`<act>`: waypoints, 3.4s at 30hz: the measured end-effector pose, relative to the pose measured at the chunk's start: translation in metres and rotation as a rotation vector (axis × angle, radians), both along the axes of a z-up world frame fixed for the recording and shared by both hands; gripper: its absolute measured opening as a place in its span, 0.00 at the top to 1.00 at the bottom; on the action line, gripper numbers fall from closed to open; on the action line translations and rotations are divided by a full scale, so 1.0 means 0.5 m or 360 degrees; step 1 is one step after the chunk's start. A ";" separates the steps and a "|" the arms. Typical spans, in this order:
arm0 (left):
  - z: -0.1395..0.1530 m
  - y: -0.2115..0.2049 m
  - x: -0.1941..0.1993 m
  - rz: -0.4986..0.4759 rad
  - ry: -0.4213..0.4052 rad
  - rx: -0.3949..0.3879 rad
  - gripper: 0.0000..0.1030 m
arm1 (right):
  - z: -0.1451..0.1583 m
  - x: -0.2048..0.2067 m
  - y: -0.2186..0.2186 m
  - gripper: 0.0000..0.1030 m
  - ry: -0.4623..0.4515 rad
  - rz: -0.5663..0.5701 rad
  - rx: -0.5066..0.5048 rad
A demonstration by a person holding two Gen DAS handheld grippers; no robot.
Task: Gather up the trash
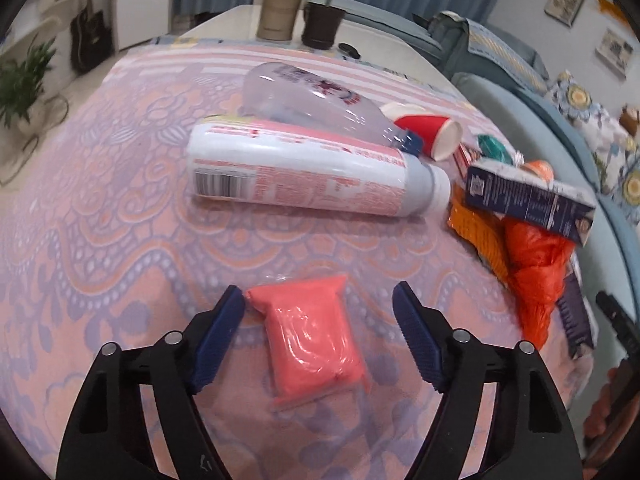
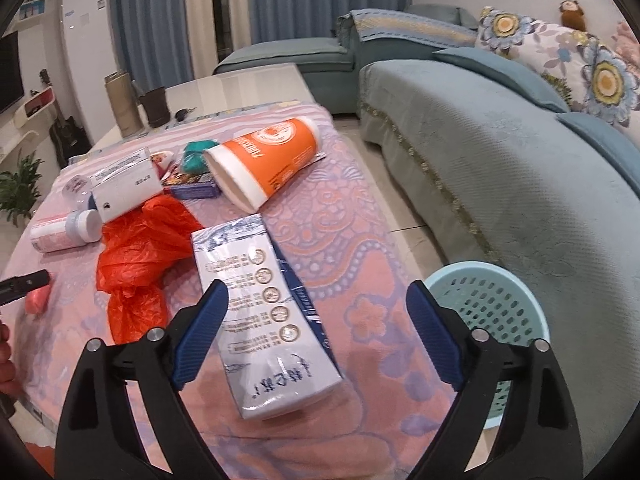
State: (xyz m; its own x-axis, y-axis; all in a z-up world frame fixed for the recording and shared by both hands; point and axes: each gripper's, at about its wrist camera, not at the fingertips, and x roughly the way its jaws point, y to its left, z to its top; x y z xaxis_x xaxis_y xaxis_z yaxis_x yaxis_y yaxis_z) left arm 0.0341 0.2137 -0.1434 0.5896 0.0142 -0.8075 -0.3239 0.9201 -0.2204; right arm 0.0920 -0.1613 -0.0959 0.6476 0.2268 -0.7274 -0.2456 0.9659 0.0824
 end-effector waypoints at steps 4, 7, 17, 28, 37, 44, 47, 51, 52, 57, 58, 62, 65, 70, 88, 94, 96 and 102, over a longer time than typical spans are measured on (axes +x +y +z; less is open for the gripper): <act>-0.003 -0.030 0.000 -0.0058 0.0033 0.0127 0.37 | -0.016 0.015 0.025 0.13 0.0078 0.0097 -0.0019; -0.005 -0.046 0.001 -0.0071 0.0067 0.0244 0.50 | -0.035 0.031 0.047 0.13 0.0146 0.0148 -0.0066; 0.060 -0.119 -0.012 -0.0238 -0.0107 0.0249 0.54 | -0.051 0.052 0.053 0.41 0.0265 0.0211 -0.0027; 0.255 -0.318 0.017 -0.0578 -0.0522 0.0175 0.55 | 0.121 0.020 -0.108 0.44 -0.0059 -0.0052 0.0154; 0.313 -0.548 0.125 -0.0893 -0.0612 0.0057 0.55 | 0.122 0.022 -0.306 0.44 -0.0107 -0.0446 0.0138; 0.205 -0.712 0.228 -0.1115 -0.0396 -0.0052 0.54 | -0.007 0.037 -0.439 0.44 0.0096 -0.0803 0.0221; 0.135 -0.770 0.259 -0.1202 -0.0255 -0.0069 0.54 | -0.088 0.047 -0.481 0.44 0.0268 -0.0893 0.0271; 0.055 -0.821 0.275 -0.1276 -0.0082 -0.0060 0.54 | -0.182 0.048 -0.516 0.44 0.0474 -0.0988 0.0360; 0.037 -0.832 0.277 -0.1295 -0.0041 -0.0052 0.54 | -0.207 0.049 -0.526 0.44 0.0529 -0.1012 0.0378; -0.017 -0.860 0.285 -0.1328 0.0083 -0.0049 0.52 | -0.272 0.038 -0.548 0.43 0.0646 -0.1066 0.0460; -0.021 -0.858 0.287 -0.1330 0.0091 -0.0052 0.49 | -0.277 0.038 -0.553 0.43 0.0651 -0.1076 0.0467; -0.019 -0.855 0.287 -0.1316 0.0084 -0.0040 0.43 | -0.277 0.041 -0.556 0.42 0.0643 -0.1090 0.0486; -0.011 -0.849 0.286 -0.1306 0.0078 -0.0067 0.43 | -0.267 0.038 -0.560 0.42 0.0615 -0.1088 0.0509; 0.014 -0.839 0.274 -0.1296 0.0023 -0.0073 0.40 | -0.241 0.038 -0.554 0.42 0.0582 -0.1069 0.0519; 0.230 -0.589 0.167 -0.0855 -0.0375 0.0108 0.32 | 0.046 -0.013 -0.267 0.42 0.0011 -0.0423 0.0188; 0.230 -0.442 0.153 -0.0613 -0.0350 0.0365 0.31 | 0.069 -0.026 -0.129 0.42 -0.0031 -0.0215 0.0116; 0.209 -0.412 0.162 -0.0597 -0.0289 0.0434 0.31 | 0.064 -0.024 -0.086 0.42 -0.0021 -0.0164 0.0093; 0.151 -0.361 0.205 -0.0577 -0.0155 0.0491 0.34 | 0.057 -0.020 -0.034 0.42 -0.0009 -0.0087 0.0060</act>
